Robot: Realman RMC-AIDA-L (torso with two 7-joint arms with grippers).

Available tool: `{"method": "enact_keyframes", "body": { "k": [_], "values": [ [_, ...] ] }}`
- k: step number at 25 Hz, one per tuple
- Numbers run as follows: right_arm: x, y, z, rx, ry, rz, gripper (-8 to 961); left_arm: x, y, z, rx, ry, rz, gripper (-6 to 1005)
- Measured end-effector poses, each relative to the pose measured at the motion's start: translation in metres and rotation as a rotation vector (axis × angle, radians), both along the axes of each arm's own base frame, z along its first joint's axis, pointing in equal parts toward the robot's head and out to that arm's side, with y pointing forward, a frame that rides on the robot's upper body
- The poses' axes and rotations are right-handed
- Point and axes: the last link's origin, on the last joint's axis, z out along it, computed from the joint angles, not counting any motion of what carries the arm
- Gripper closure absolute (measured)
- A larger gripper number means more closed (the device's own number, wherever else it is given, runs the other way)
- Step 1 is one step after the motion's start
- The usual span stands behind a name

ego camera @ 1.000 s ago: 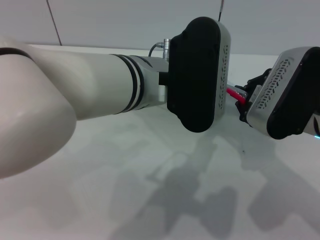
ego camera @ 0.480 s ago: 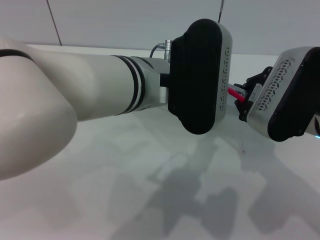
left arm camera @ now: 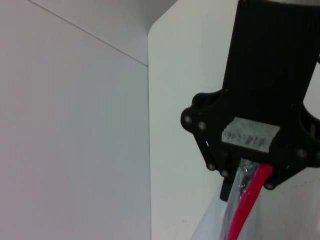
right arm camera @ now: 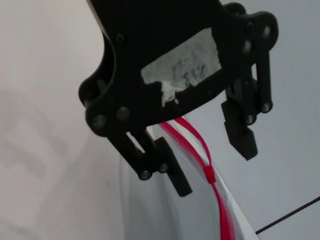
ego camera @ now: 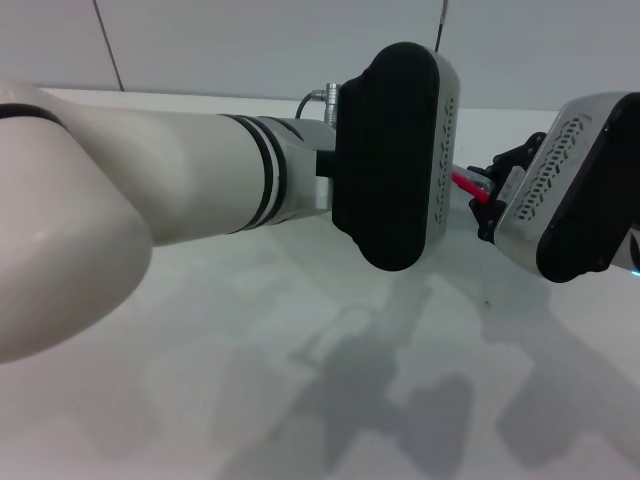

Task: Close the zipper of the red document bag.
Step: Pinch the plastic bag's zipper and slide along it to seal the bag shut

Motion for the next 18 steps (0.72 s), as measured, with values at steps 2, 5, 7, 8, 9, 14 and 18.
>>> {"method": "enact_keyframes", "body": {
  "k": [2,5,7,8,9,14,18],
  "values": [
    [-0.0005,-0.0004,0.0004,0.001,0.002,0.001,903,-0.0013,0.0016,0.0,0.007,-0.001,-0.001,434],
    [-0.0011,-0.0012,0.001,0.002,0.004,0.003,903,-0.0033,0.003,-0.0005,0.012,-0.004,0.0,495],
    [-0.0008,-0.002,0.0007,0.001,0.004,0.002,903,-0.0036,0.0037,-0.0006,0.014,-0.006,0.0,501],
    [-0.0007,-0.0025,0.0004,0.0,0.004,0.002,903,-0.0039,0.004,-0.0008,0.015,-0.007,0.0,503],
    [-0.0008,-0.0031,-0.0002,-0.002,0.003,0.003,903,-0.0041,0.0045,-0.001,0.017,-0.009,-0.001,506],
    [-0.0032,-0.0047,-0.0004,-0.004,0.005,0.012,903,-0.0059,0.0065,-0.0025,0.021,-0.013,-0.002,512],
    [-0.0041,-0.0053,-0.0007,-0.006,0.004,0.017,903,-0.0079,0.0072,-0.0034,0.02,-0.01,0.003,515]
  ]
}}
